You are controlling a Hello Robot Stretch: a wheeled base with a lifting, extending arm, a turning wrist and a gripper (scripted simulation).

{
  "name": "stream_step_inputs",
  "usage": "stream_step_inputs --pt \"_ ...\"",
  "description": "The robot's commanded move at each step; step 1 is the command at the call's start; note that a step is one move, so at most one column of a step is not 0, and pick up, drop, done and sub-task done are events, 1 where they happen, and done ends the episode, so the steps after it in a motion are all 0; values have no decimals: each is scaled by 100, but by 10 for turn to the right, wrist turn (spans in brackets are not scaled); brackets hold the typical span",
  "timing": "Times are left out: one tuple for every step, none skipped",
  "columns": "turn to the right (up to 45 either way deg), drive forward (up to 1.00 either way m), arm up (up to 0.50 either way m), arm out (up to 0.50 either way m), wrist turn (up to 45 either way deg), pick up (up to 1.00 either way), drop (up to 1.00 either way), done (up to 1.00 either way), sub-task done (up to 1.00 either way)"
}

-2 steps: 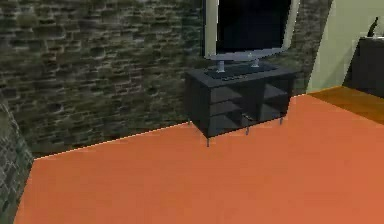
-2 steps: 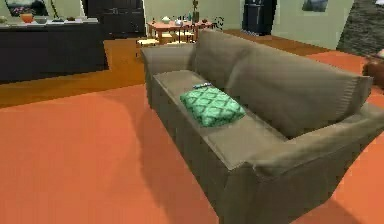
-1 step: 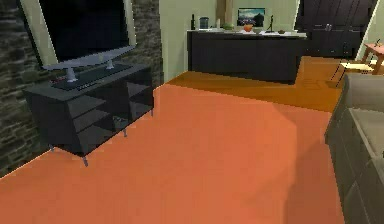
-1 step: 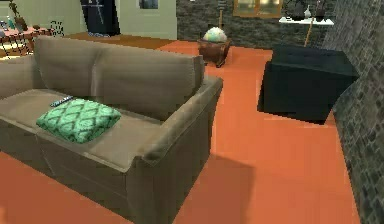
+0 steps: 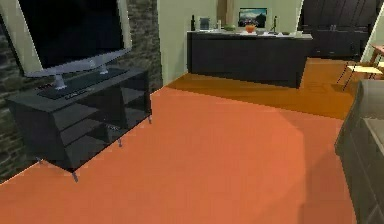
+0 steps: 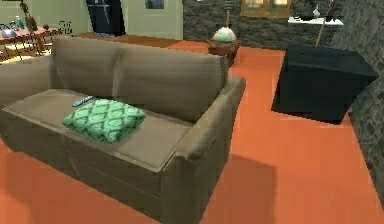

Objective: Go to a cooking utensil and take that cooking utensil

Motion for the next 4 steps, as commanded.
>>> stream_step_inputs --pt "240 0 0 0 0 0 0 0 0" --pt "0 100 0 0 0 0 0 0 0" --pt "0 100 0 0 0 0 0 0 0" --pt "0 80 0 0 0 0 0 0 0"
